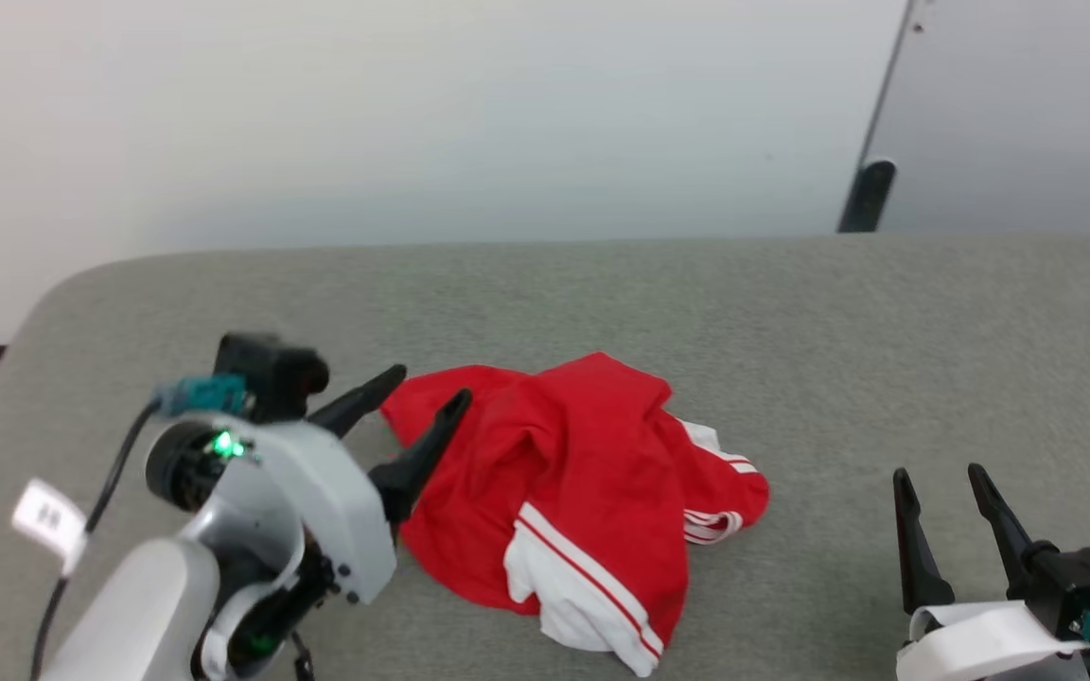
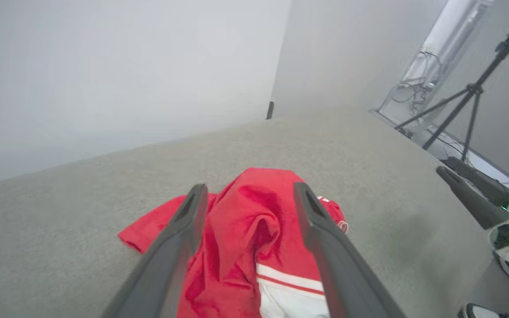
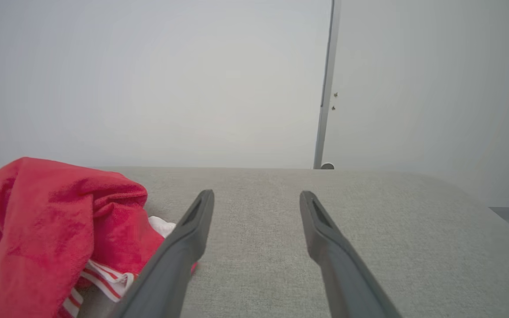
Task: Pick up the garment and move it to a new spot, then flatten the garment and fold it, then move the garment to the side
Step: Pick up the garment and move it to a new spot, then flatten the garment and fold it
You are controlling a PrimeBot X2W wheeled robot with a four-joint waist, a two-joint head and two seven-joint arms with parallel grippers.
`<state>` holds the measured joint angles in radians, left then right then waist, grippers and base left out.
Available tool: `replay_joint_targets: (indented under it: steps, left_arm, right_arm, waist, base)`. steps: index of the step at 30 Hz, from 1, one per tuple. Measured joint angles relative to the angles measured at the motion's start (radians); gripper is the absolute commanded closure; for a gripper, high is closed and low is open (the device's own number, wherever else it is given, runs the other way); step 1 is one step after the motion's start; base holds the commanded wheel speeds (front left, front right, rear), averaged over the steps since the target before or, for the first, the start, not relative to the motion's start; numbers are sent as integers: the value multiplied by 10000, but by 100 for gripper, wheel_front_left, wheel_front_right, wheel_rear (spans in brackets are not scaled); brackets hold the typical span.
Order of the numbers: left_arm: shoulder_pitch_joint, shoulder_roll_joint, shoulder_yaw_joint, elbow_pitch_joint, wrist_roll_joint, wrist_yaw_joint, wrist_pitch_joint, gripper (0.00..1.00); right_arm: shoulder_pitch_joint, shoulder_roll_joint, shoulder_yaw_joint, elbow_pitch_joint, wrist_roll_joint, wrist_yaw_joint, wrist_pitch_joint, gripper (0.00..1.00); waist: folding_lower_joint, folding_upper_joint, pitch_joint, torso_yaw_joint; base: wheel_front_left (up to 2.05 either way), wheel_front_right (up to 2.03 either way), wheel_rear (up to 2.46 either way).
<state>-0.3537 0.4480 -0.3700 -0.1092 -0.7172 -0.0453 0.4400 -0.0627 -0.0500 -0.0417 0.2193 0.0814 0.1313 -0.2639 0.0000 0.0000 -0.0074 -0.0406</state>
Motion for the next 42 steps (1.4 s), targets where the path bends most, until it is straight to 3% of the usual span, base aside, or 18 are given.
replay_joint_targets:
  steps: [6,20,29,42]
  left_arm:
    - [907,52,416,244,470,-230,-2134,0]
    - [3407,125,1473,1415,1476,372,-6023,0]
    - [3915,8,1856,2057,1567,510,-6799,0]
    - [4027,-113,1994,2059,1791,525,-6959,0]
  right_arm:
    - [175,0,-102,48,0,0,0,0]
    - [628,-2,-257,209,50,0,2,0]
    - [761,0,-240,305,50,0,0,0]
    - [781,4,-167,334,50,0,2,0]
  waist:
    - [0,0,-283,591]
    - [0,0,-873,1439]
    - [0,0,-1004,1625]
    - [0,0,-954,1611]
  base:
    - [0,0,0]
    - [0,0,0]
    - [0,0,0]
    - [0,0,0]
